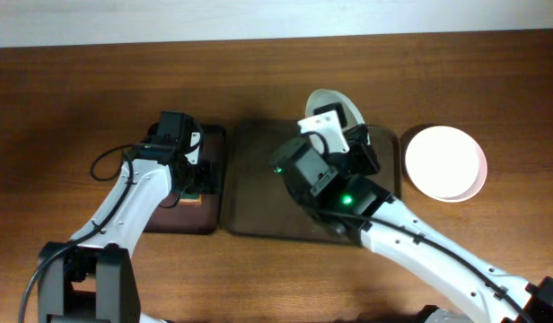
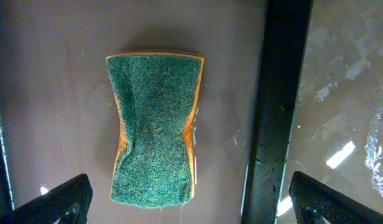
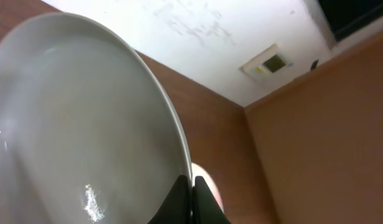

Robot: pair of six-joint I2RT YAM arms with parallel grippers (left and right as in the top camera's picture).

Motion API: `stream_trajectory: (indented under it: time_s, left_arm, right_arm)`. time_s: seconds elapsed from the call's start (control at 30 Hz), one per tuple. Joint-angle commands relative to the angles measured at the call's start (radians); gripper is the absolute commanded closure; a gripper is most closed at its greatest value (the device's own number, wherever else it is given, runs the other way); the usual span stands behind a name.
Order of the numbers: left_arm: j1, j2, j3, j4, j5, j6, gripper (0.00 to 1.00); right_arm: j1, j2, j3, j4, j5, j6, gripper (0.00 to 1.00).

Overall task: Clean dirty plates on tray and stack at the side
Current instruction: 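Lift the pale green plate with the right gripper and stack it on the plates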

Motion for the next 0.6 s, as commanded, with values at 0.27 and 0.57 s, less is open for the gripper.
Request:
stream_trajectory:
  time_s: [0.27, 0.57]
  left_arm:
    - [0.006, -0.015, 0.013, 0.002, 0.011, -0.002, 0.0]
    - [0.006, -0.015, 0.013, 0.002, 0.011, -0.002, 0.0]
  right_arm:
    - [-0.764, -0.006, 0.022, -0.132, -0.909, 0.342, 0.96]
    - [-1.272, 0.15, 0.008, -0.154, -1.119, 0.337, 0.96]
